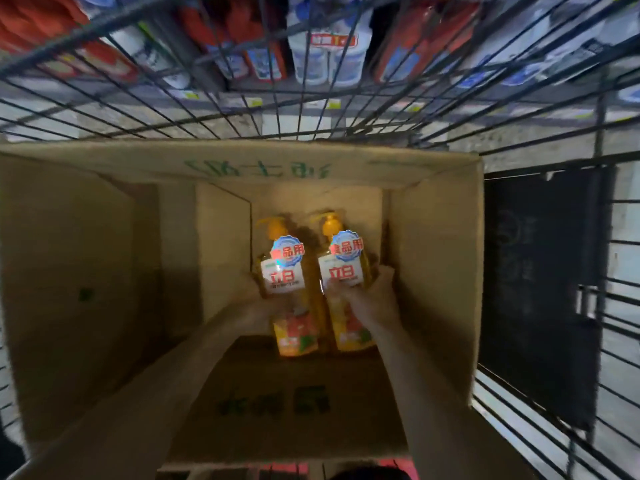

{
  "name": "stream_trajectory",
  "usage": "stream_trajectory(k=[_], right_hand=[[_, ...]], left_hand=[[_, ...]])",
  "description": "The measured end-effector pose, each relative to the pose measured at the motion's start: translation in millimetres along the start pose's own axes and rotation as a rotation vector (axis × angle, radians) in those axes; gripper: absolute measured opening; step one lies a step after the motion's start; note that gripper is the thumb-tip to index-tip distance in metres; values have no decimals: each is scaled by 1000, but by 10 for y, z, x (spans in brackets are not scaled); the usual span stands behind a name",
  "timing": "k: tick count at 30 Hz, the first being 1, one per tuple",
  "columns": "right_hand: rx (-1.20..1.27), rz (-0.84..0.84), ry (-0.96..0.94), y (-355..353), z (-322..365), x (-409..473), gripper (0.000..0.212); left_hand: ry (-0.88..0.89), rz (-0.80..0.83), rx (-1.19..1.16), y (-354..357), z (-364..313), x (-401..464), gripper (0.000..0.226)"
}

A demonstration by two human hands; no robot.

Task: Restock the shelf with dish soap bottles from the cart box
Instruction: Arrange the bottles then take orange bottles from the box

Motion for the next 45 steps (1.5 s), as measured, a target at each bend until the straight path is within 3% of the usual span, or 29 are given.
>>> stream_trajectory(k=[2,4,8,15,19,22,26,30,35,40,45], right_hand=[[-22,57,-1,-79,-31,84,81],[-52,178,3,-120,-19,146,76],[-18,299,4,-173,70,124,55],[56,284,-32,-187,-36,-150,58],[98,248,-66,-198,-31,-339,66],[78,253,-71,-183,28,-571,65],[94,253,-81,-186,204,-596,59],[61,229,-141,-221,86,-522,78],[77,231,-213,-156,204,-763,78],[108,247,-287,-31,537,-1272,75],[147,219,-422,174,897,-2071,84]], left_hand=[[-10,-78,35,25,83,-9,40],[-46,-95,12,47,78,-37,41],[-77,-51,11,-71,32,24,74],[-48,-53,-17,-115,89,-342,51],[80,-226,-3,-177,99,-595,83],[72,-251,-25,-109,164,-733,84],[158,-277,-25,-84,63,-451,112],[202,-278,-26,-115,144,-339,98],[265,-233,-102,-245,208,-657,84],[391,-208,-149,-615,-51,-1240,82],[547,-231,-158,-986,-266,-2103,76]])
Point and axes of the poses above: each hand's wrist, its own x-axis towards the middle knuckle, its own y-axis out of the palm, z = x × y, the point moved 1 cm from there along x, towards the middle knuckle, and after that the axes turned 4 degrees about -y, right-handed, at the moved point
